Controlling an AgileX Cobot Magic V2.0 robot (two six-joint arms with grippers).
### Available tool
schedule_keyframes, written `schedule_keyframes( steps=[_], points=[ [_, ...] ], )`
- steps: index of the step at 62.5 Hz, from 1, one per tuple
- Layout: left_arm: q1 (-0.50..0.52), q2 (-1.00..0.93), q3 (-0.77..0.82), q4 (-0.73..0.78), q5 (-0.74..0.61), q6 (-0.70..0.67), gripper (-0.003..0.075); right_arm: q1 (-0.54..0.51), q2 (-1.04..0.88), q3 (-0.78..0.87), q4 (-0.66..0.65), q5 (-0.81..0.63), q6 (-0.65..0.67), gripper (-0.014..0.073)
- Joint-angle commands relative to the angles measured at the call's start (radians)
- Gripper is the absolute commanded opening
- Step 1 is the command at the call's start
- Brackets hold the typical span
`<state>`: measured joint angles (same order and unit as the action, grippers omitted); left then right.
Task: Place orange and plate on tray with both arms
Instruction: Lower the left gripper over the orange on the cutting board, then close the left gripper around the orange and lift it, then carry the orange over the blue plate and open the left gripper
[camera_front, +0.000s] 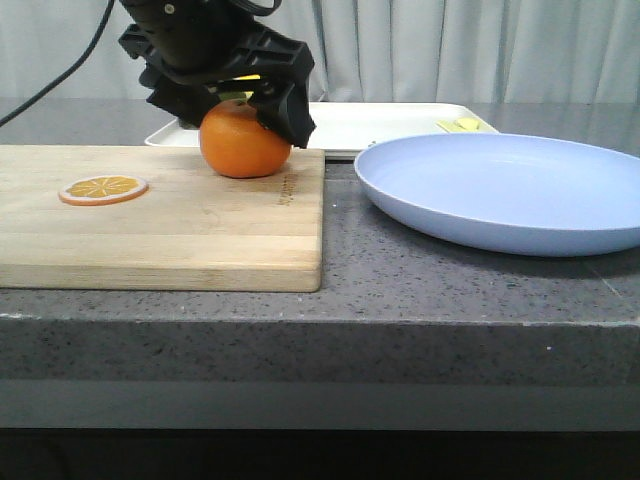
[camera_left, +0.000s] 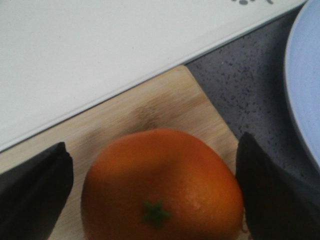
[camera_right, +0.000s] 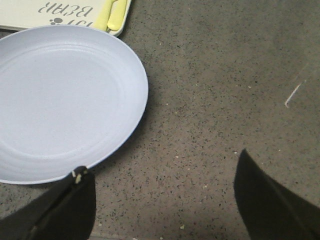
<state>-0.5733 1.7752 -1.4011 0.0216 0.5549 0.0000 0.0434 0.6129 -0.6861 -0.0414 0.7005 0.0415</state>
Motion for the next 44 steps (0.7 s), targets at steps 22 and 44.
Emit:
schedule_keyframes(
  steps=[22,44],
  points=[
    [-0.008,-0.043,-0.037,0.001,-0.012,0.0,0.0505,-0.005,0.005,-0.036,-0.02,-0.062,-0.009,0.0581],
    [-0.062,-0.043,-0.148,0.001,0.063,0.0,0.0474,-0.005,0.005,-0.036,-0.02,-0.061,-0.009,0.0581]
  ],
)
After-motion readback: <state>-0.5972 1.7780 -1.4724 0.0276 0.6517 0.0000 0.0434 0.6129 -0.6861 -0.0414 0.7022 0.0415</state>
